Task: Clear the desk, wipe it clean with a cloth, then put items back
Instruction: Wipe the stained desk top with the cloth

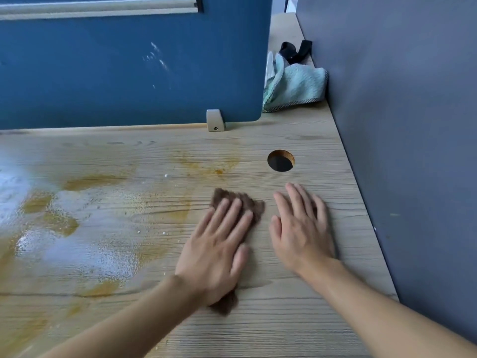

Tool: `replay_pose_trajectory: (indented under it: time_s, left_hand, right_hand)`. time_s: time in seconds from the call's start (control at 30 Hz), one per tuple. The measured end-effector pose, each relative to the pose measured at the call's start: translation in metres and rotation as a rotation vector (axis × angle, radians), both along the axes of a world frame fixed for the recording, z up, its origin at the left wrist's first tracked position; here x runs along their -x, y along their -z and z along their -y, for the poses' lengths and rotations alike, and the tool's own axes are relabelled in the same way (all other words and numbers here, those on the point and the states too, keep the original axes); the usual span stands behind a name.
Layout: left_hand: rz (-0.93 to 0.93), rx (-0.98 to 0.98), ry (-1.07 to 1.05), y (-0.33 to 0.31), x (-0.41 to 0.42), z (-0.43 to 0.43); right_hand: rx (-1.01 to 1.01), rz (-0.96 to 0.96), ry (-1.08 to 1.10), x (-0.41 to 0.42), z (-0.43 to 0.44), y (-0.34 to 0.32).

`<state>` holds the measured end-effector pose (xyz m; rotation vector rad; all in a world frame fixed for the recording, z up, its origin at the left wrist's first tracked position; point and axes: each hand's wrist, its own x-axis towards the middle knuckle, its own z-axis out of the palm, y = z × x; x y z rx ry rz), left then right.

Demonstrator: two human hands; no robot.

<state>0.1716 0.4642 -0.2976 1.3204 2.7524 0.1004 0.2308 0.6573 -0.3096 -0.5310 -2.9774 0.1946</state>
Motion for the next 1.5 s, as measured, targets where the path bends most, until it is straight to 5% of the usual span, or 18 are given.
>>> replay_pose_trajectory:
  time_s: [0.13, 0.27, 0.33, 0.57, 0.77, 0.97, 1.17, 1.37, 1.5]
  left_hand:
    - [0.047, 0.02, 0.149, 0.002, 0.019, 0.006]
    - [0.016, 0.006, -0.279, 0.002, 0.073, -0.026]
    - [0.013, 0.004, -0.323, 0.003, 0.071, -0.033]
    - [0.069, 0.018, 0.242, 0.002, 0.039, 0.003]
    - [0.01, -0.006, -0.358, 0.003, 0.096, -0.032]
    - [0.076, -0.024, 0.167, 0.0, 0.042, -0.009]
    - [0.023, -0.025, -0.343, 0.005, 0.104, -0.048]
    - [0.078, -0.048, 0.122, -0.001, 0.045, -0.031]
    - [0.055, -0.034, -0.034, 0.001, 0.078, -0.049]
  right_hand:
    - [0.003, 0.022, -0.01, 0.0, 0.0, -0.002]
    - [-0.006, 0.041, -0.009, 0.0, 0.0, -0.002]
    - [-0.008, 0.047, -0.01, 0.0, 0.0, -0.002]
    - [0.0, 0.036, -0.01, 0.0, 0.001, -0.004]
    - [-0.017, 0.026, -0.016, 0.0, 0.0, -0.003]
    - [-0.023, 0.03, -0.016, 0.001, 0.001, -0.004]
    - [-0.014, 0.02, -0.01, 0.0, 0.0, -0.004]
    - [0.069, -0.063, 0.064, 0.026, -0.018, -0.014]
    - [-0.018, -0.016, 0.001, 0.036, -0.029, -0.006]
